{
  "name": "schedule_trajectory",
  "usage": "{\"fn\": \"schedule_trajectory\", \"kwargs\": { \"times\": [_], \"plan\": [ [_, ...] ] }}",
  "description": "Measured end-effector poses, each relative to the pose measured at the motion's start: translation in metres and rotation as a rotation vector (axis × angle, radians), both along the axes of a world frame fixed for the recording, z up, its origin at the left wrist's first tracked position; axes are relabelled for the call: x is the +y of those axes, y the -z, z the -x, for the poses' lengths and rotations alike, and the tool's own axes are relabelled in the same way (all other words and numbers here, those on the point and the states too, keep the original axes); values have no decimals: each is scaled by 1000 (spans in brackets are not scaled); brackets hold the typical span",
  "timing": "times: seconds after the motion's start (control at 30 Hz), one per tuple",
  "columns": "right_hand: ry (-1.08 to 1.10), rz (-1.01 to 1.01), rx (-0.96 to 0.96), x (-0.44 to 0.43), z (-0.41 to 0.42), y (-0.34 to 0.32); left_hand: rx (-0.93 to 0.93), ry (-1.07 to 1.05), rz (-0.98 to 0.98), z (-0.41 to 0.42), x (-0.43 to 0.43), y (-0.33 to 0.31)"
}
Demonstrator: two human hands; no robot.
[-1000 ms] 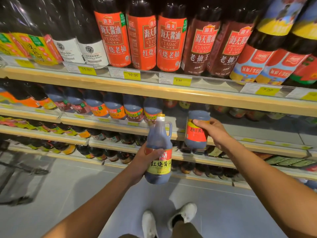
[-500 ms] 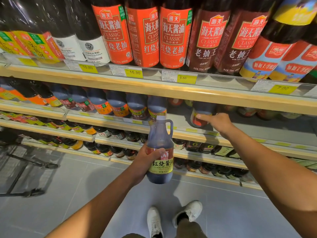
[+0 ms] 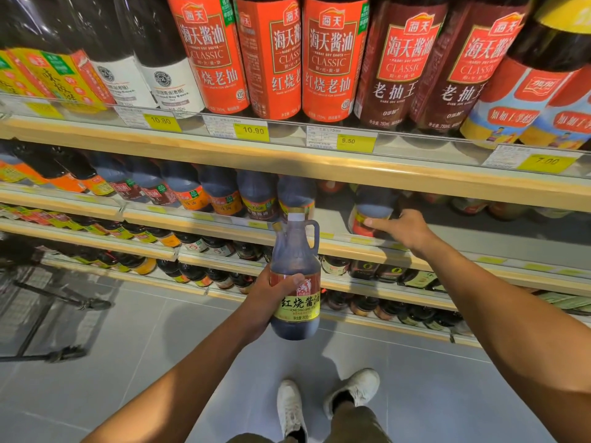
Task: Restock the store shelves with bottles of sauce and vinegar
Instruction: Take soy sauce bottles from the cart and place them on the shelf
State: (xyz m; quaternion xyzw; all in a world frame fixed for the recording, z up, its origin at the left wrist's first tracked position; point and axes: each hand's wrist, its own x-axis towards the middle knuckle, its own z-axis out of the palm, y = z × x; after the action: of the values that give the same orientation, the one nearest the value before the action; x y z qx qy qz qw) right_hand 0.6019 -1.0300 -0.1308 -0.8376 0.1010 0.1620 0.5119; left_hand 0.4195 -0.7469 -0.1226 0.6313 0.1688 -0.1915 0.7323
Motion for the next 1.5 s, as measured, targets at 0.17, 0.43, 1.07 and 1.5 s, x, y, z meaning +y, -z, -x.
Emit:
{"fn": "schedule_trajectory", "kwargs": {
  "times": [0.17, 0.43, 1.07, 1.5],
  "plan": [
    [-31, 17, 19, 25, -5, 0, 16, -30, -1, 1, 12, 3],
    [-72, 54, -6, 68, -9, -2, 10, -71, 2, 3, 29, 3],
    [-154, -204, -73, 21, 77, -43, -25, 46, 111, -26, -13, 3],
    [-267, -422, 163, -7, 133, -35, 35, 322, 246, -55, -98, -7]
  ]
}}
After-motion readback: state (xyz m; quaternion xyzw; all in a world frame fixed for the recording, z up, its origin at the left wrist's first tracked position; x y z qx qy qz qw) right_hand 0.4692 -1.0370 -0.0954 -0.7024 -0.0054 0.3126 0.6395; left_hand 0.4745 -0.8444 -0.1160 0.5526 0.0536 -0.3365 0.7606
